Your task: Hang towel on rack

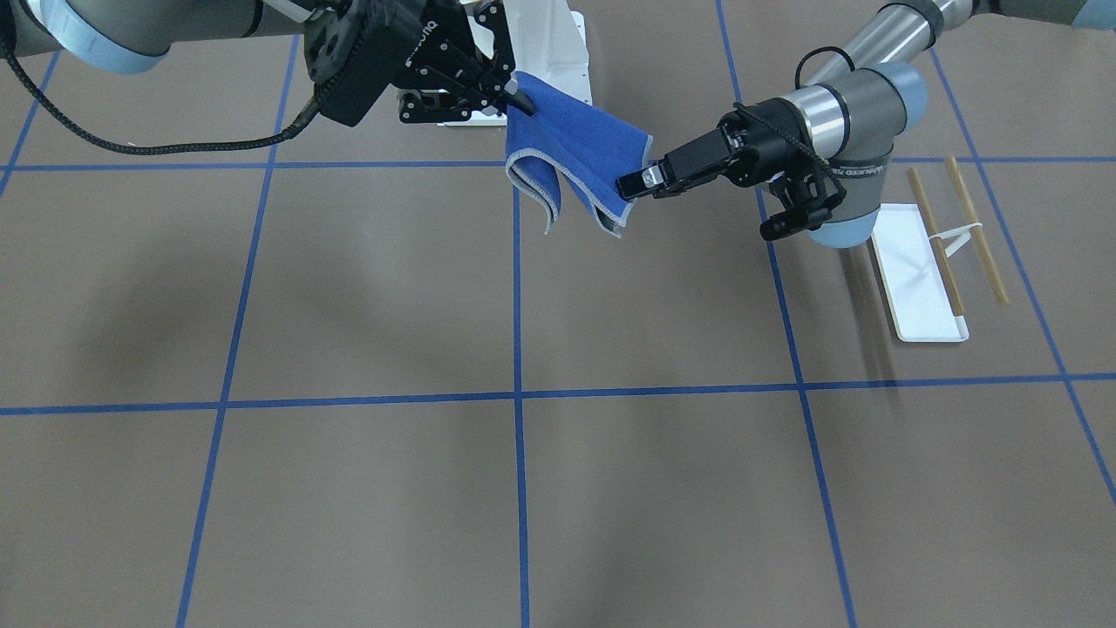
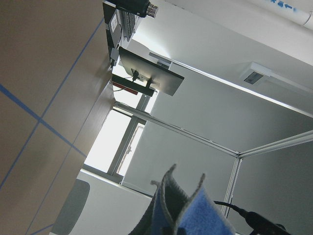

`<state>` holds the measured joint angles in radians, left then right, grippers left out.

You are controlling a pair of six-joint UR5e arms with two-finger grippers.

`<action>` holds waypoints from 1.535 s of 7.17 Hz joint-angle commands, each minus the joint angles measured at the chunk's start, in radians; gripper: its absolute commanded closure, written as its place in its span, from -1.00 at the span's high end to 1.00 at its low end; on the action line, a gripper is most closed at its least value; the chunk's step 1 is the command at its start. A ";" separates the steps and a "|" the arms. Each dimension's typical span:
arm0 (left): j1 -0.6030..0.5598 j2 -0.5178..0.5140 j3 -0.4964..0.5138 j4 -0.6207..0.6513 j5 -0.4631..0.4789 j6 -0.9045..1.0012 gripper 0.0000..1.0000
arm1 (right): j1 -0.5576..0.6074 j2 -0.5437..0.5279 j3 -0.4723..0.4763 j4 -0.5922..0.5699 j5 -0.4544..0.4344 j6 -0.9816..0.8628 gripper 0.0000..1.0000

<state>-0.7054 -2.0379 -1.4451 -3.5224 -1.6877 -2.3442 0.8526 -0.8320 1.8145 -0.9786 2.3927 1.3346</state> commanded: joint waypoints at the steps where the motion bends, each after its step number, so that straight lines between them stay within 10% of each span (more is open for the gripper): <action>1: -0.093 0.065 -0.021 0.066 -0.027 0.101 -1.00 | 0.031 -0.034 0.008 0.003 -0.001 -0.002 1.00; 3: -0.274 0.099 -0.061 0.141 -0.272 0.175 -1.00 | 0.051 -0.067 0.017 0.003 -0.003 -0.014 1.00; 6: -0.381 0.339 -0.153 0.149 -0.312 0.486 -1.00 | 0.104 -0.157 0.037 0.005 -0.004 -0.023 1.00; 9: -0.558 0.424 -0.216 0.408 -0.605 0.709 -1.00 | 0.172 -0.274 0.060 0.003 -0.021 -0.058 1.00; 11: -0.550 0.560 -0.309 0.561 -0.639 0.660 -1.00 | 0.174 -0.314 0.065 0.002 -0.030 -0.058 1.00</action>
<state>-1.2537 -1.5536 -1.7038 -3.0498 -2.2905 -1.6607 1.0225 -1.1147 1.8758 -0.9765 2.3662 1.2797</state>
